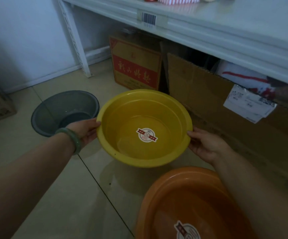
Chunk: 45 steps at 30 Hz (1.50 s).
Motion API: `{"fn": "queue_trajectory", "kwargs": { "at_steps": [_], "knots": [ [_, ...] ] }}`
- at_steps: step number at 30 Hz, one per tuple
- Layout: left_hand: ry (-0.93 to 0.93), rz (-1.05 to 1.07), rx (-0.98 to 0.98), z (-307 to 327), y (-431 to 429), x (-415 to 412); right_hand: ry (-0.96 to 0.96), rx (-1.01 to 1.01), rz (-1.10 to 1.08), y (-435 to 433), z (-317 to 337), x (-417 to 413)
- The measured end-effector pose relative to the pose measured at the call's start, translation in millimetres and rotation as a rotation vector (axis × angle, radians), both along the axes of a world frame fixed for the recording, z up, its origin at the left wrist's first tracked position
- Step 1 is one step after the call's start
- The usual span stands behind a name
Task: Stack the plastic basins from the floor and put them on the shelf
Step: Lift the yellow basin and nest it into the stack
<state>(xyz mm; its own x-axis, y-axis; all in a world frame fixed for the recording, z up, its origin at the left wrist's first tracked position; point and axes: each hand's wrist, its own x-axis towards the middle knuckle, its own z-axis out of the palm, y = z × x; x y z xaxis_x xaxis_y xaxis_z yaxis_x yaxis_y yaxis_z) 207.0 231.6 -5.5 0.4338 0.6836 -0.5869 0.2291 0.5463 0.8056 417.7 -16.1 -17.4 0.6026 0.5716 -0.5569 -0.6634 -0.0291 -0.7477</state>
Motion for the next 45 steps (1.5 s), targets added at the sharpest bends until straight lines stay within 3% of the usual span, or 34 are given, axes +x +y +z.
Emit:
{"fn": "queue_trajectory", "kwargs": {
  "at_steps": [13,22,29,38,45],
  "knots": [
    [-0.120,-0.275,-0.080,51.2,-15.0,-41.3,-0.001,0.052,0.097,-49.1,48.9,-26.4],
    [-0.105,-0.485,0.016,80.0,-42.6,-40.1,-0.067,0.102,0.179,-104.4,87.7,-34.4],
    [-0.051,-0.590,0.004,74.0,-71.5,-35.7,-0.074,-0.031,0.128,-157.5,101.1,-52.6],
    [-0.003,-0.895,-0.070,67.5,-118.7,-34.2,0.094,-0.196,0.021,-234.2,93.3,-92.5],
    [0.000,-1.012,-0.096,60.0,-142.9,-29.8,0.136,-0.280,-0.062,-265.8,89.3,-110.3]
  ]
}}
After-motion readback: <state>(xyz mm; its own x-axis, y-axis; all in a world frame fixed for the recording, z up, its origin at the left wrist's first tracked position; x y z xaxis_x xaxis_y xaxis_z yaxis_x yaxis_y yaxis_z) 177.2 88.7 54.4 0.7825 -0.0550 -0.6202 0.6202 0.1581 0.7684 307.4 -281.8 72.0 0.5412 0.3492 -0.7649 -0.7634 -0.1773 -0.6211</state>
